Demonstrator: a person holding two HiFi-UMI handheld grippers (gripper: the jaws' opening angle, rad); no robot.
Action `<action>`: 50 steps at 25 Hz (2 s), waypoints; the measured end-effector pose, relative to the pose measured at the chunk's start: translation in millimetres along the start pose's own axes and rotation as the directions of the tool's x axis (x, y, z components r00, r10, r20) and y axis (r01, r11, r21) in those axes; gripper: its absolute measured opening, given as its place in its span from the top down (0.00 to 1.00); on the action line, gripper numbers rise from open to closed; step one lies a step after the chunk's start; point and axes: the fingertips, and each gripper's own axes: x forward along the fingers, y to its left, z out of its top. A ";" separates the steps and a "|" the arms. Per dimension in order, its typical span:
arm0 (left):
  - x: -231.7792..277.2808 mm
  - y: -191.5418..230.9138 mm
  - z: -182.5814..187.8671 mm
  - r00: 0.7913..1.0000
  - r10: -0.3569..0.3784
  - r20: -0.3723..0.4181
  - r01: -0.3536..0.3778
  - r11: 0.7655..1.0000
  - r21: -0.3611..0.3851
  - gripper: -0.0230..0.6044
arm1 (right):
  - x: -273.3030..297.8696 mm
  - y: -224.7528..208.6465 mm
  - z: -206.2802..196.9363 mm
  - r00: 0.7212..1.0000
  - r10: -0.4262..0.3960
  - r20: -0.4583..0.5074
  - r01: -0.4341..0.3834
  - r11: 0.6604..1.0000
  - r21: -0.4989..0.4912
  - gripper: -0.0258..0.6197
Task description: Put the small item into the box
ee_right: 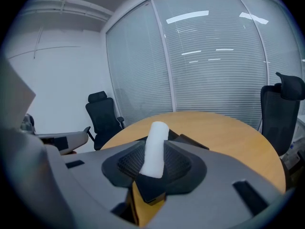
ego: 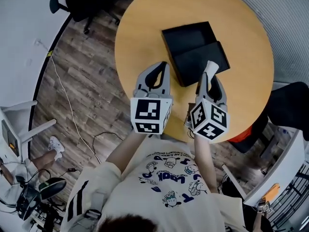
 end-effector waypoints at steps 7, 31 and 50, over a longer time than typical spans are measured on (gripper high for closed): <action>26.7 12.0 22.4 0.999 0.025 0.022 -0.025 1.000 -0.005 0.93 | 30.8 13.7 25.7 0.999 0.045 0.012 -0.045 0.998 -0.035 0.75; 124.9 43.7 12.9 0.996 0.078 -0.039 -0.078 0.997 0.000 0.93 | 140.3 33.6 33.2 0.989 0.137 -0.045 -0.140 0.988 -0.066 0.75; 174.0 66.4 -33.8 0.982 0.122 -0.147 -0.124 0.992 -0.010 0.93 | 196.4 38.6 -8.7 0.973 0.170 -0.154 -0.185 0.979 -0.089 0.74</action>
